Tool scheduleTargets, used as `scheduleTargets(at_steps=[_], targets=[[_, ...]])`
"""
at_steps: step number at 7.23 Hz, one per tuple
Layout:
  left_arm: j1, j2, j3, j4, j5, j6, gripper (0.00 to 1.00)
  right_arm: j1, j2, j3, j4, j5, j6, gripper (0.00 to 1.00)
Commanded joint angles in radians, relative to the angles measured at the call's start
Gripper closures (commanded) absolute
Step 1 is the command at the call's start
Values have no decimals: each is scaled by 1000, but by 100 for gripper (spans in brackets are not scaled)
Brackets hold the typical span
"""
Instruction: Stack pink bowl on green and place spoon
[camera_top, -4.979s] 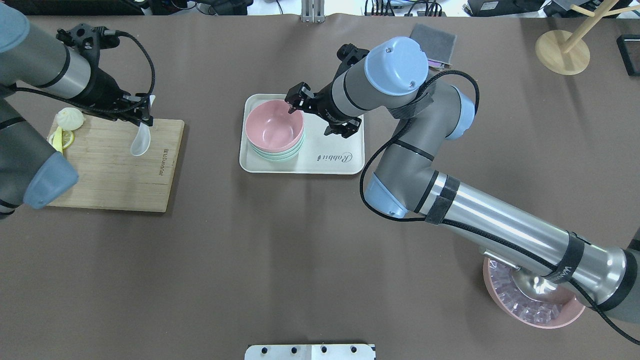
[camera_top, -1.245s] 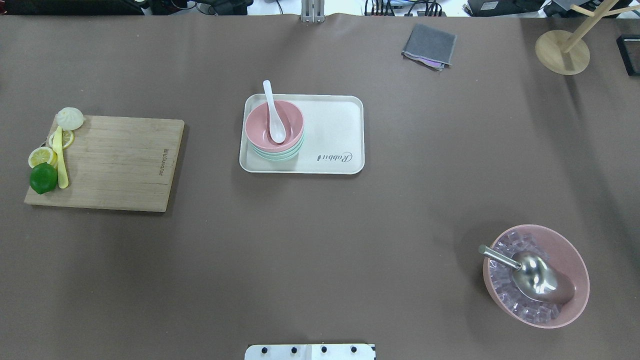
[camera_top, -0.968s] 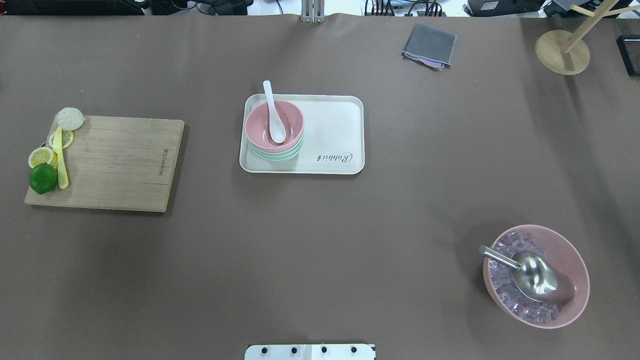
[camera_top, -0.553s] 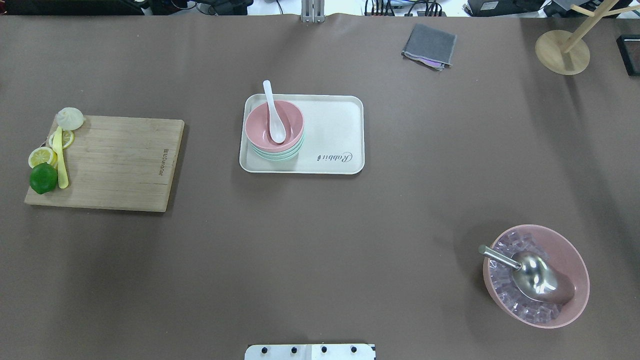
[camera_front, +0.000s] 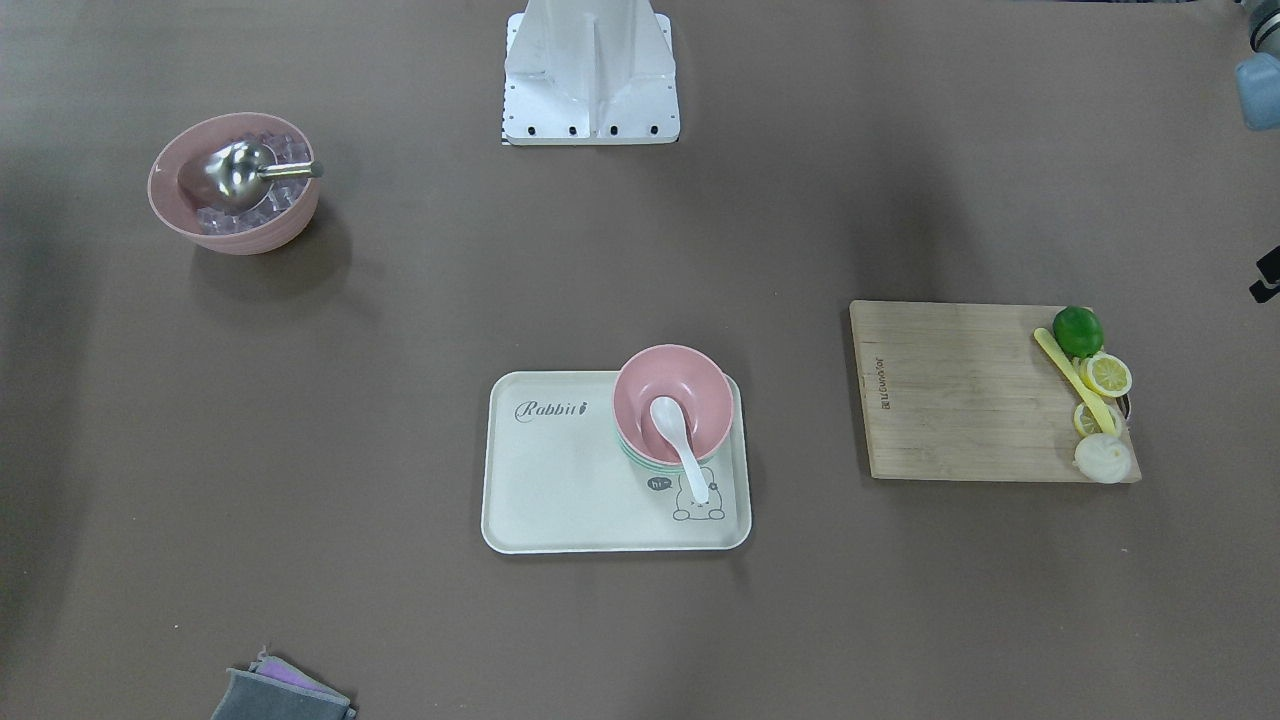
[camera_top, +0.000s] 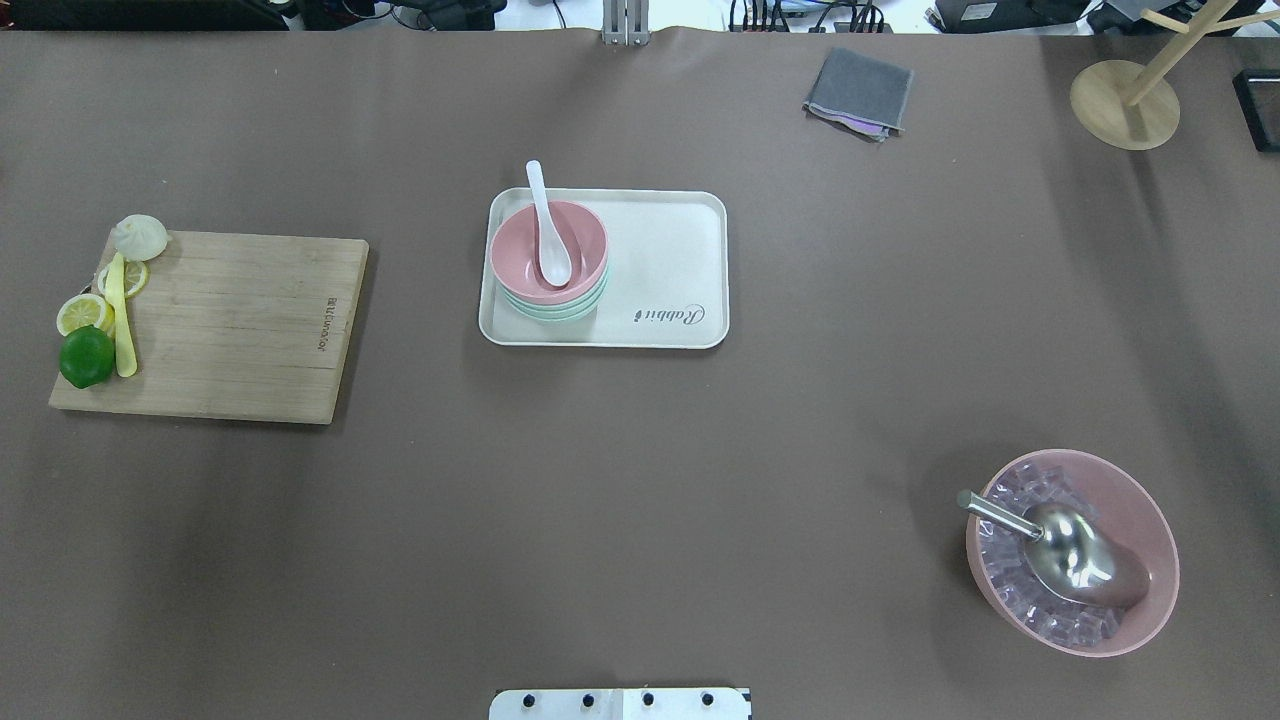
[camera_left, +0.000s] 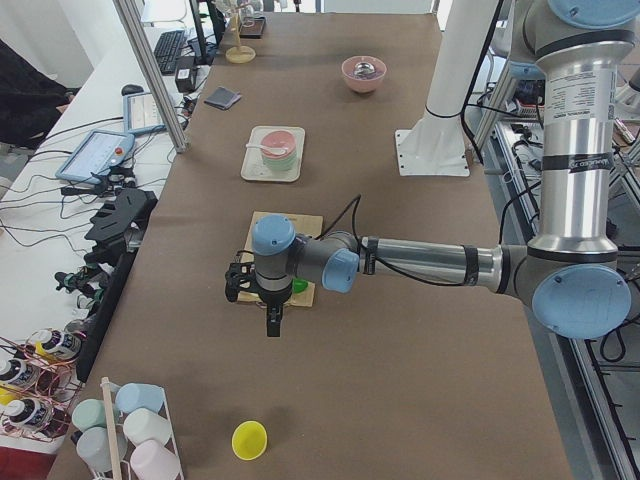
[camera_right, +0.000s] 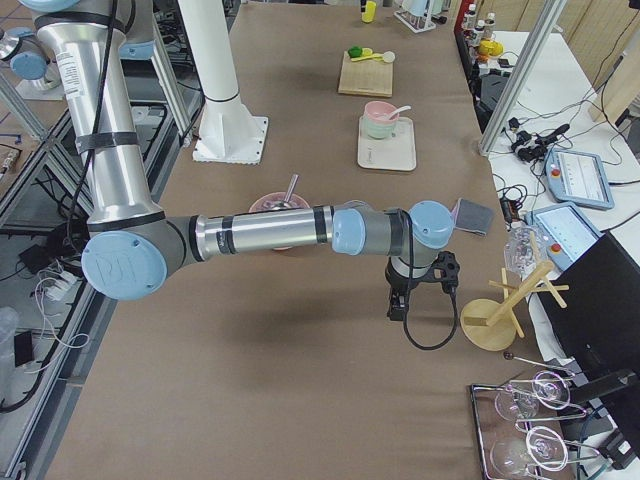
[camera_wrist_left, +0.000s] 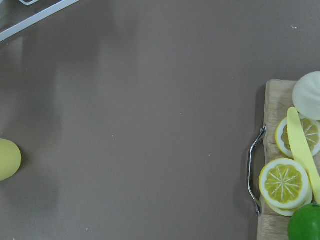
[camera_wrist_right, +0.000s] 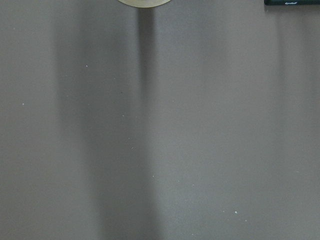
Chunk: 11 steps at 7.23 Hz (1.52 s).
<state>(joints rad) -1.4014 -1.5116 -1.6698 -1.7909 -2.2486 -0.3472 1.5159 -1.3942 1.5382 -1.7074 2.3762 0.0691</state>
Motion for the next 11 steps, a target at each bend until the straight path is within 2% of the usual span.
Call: scheduleTargets(at_steps=[1,3,11], targets=[[-5,14,-1,5,-3,54,2,0,-5,-7,35,0,31,0],[-76,11,-5,118,-52,248,2,0,0,-7,35,0,38,0],[-85,10,-8,127,-58,261,2,0,1,-1,35,20,43,0]])
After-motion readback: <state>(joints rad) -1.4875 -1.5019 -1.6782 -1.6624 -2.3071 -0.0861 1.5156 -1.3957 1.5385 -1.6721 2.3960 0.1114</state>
